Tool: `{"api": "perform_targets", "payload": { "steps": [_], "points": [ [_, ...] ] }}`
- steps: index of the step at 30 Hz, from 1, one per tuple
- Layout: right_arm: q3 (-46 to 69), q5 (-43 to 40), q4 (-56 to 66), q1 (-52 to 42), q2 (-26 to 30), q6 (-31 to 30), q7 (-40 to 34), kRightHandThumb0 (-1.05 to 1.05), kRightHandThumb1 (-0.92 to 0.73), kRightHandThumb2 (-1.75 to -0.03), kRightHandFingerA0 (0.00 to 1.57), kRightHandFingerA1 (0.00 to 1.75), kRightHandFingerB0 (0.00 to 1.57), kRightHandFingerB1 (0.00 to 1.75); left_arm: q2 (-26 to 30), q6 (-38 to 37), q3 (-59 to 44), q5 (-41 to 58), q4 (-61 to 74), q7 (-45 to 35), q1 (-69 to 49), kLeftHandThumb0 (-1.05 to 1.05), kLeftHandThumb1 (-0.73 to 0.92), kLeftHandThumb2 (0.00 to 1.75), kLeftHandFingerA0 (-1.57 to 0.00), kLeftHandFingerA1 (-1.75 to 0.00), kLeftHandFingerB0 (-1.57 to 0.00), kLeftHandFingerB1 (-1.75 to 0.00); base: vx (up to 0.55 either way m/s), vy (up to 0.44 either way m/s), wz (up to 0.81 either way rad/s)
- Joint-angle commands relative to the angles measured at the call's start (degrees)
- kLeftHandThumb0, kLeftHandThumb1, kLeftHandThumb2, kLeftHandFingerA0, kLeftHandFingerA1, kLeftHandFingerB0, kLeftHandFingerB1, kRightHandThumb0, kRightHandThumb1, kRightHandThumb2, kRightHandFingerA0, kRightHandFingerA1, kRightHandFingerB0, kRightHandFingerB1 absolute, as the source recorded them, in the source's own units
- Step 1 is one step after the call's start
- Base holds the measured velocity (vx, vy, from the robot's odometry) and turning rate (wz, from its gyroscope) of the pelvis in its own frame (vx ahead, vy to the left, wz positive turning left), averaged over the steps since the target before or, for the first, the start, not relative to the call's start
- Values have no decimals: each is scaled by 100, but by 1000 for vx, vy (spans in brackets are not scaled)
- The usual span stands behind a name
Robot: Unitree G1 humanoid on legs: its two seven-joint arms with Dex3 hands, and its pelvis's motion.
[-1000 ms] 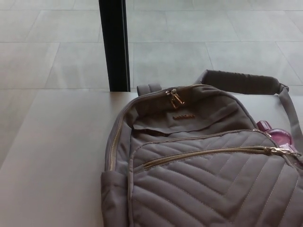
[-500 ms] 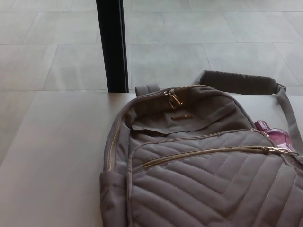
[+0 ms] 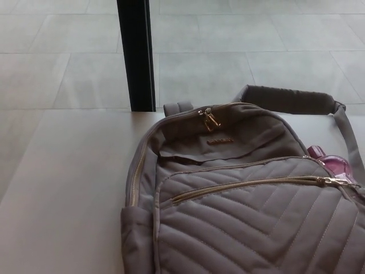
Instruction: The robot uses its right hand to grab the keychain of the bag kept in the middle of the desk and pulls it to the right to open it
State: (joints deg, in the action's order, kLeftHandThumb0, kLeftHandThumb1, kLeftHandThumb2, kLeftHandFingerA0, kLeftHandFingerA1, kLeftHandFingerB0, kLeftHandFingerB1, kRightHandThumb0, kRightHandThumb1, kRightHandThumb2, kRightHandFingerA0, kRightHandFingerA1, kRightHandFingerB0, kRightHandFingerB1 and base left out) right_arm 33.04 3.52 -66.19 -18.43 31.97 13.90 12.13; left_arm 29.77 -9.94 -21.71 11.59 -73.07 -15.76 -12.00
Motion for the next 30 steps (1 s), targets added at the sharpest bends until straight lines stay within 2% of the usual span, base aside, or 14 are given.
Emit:
{"api": "perform_targets", "payload": {
  "steps": [1,2,3,4,6,7,8,16,17,18,19,27,29,30],
  "points": [
    [-172,-197,-131,13,162,315,-104,-55,-66,-60,68,61,33,31,145,90,57,-132,-23,83,-9,-62,72,62,-49,-55,-42,-36,0,0,0],
    [-224,-214,-169,19,174,340,-127,-56,-65,-60,68,62,33,31,150,86,62,-136,-30,50,-12,-63,57,94,-42,-62,-32,-50,0,0,0],
    [-257,-223,-159,-8,181,378,-120,-56,-66,-60,68,61,33,31,143,108,36,-110,-48,56,1,-63,56,93,-42,-61,-32,-50,0,0,0],
    [-303,-208,-145,-29,189,395,-133,-58,-67,-61,68,60,33,31,151,110,49,-119,-47,35,-5,-62,73,62,-46,-52,-39,-36,0,0,0],
    [-402,-192,-140,-46,208,402,-181,-58,-67,-60,69,60,33,31,170,99,79,-135,-23,-31,-30,-62,73,62,-45,-53,-38,-36,0,0,0],
    [-462,-170,-140,-58,219,416,-212,-59,-67,-61,68,61,33,31,167,102,88,-140,-15,-5,-29,-63,57,94,-44,-62,-31,-51,0,0,0],
    [-533,-147,-149,-65,229,435,-250,-57,-66,-60,69,62,33,31,159,121,73,-121,-15,12,-20,-61,73,62,-45,-55,-36,-36,0,0,0],
    [-742,-246,-167,-5,257,487,-327,-57,-65,-60,73,69,33,31,171,130,91,-138,-27,-42,75,-63,73,62,-46,-54,-38,-36,0,0,0],
    [-772,-240,-161,-11,259,502,-345,-64,-54,-86,69,73,26,45,171,123,109,-165,-36,-8,78,-63,73,62,-45,-52,-38,-35,0,0,0],
    [-800,-249,-153,-20,260,523,-357,-64,-54,-86,69,73,26,45,173,120,132,-196,-42,19,80,-63,73,62,-45,-52,-38,-35,0,0,0],
    [-815,-265,-159,-27,261,558,-358,-56,-65,-60,72,67,32,31,176,115,145,-214,-45,33,80,-62,74,62,-46,-52,-38,-35,0,0,0],
    [-882,-321,-215,37,285,588,-411,-55,-65,-59,75,72,31,31,145,80,-11,-112,-12,-103,54,-63,72,62,-42,-58,-37,-36,0,0,0],
    [-934,-288,-177,-1,300,690,-419,-60,-53,-85,73,77,23,44,158,168,8,-147,-31,-7,104,-60,72,62,-46,-53,-40,-36,0,0,0],
    [-921,-327,-172,24,300,577,-417,-55,-65,-60,73,70,32,31,160,141,-10,-124,-22,-88,90,-61,72,62,-43,-53,-38,-36,0,0,0]
  ]
}}
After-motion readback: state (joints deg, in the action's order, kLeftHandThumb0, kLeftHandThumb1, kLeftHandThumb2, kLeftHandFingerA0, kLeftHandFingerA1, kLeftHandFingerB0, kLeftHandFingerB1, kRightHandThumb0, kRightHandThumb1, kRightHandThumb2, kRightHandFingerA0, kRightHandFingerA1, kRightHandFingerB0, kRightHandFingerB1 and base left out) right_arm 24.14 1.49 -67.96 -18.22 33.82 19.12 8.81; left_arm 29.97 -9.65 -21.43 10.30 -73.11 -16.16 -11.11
